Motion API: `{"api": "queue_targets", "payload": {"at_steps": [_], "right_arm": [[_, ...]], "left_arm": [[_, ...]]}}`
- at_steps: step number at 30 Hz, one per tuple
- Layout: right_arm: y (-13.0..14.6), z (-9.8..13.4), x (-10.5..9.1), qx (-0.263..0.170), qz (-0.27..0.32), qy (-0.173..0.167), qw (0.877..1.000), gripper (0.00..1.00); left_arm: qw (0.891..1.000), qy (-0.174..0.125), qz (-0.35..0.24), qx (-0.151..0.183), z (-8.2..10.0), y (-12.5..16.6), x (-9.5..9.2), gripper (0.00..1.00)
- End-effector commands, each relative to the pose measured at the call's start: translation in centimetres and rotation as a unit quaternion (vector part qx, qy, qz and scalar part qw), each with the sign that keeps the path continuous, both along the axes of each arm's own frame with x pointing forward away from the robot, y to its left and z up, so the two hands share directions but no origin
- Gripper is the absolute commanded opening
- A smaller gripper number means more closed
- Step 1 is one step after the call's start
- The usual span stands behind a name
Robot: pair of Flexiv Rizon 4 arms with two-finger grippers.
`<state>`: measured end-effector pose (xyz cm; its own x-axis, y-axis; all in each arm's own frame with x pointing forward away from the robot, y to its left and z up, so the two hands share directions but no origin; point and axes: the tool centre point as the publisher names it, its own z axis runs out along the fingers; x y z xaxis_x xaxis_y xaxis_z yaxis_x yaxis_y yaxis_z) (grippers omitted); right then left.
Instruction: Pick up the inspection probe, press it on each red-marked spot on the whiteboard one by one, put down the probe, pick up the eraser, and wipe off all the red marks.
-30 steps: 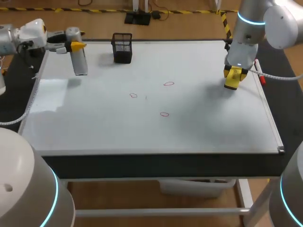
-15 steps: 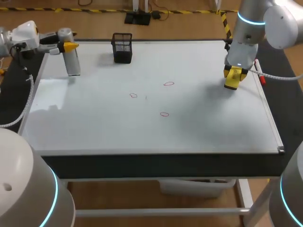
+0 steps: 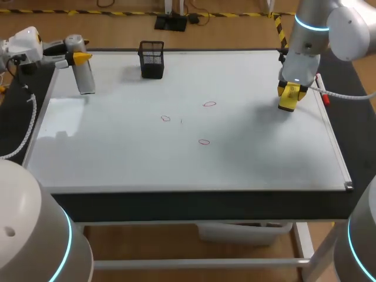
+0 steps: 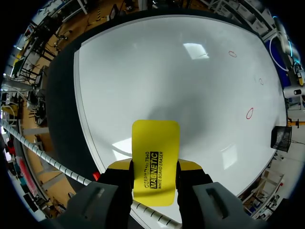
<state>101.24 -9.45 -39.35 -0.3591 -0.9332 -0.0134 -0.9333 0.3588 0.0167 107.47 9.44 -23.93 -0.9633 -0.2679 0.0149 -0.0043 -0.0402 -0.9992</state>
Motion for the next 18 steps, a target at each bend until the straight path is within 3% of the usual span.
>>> {"api": "queue_targets", "payload": {"at_steps": [1, 18], "right_arm": [[1.0, 0.4, 0.2, -0.007, 0.009, 0.002, 1.0, 0.0], [11.6, 1.4, 1.1, 0.003, 0.059, 0.02, 0.998, 0.0]], "left_arm": [[1.0, -0.001, 0.001, 0.001, 0.1, -0.1, -0.1, 0.0], [1.0, -0.001, 0.001, 0.001, 0.1, -0.1, -0.1, 0.0]]}}
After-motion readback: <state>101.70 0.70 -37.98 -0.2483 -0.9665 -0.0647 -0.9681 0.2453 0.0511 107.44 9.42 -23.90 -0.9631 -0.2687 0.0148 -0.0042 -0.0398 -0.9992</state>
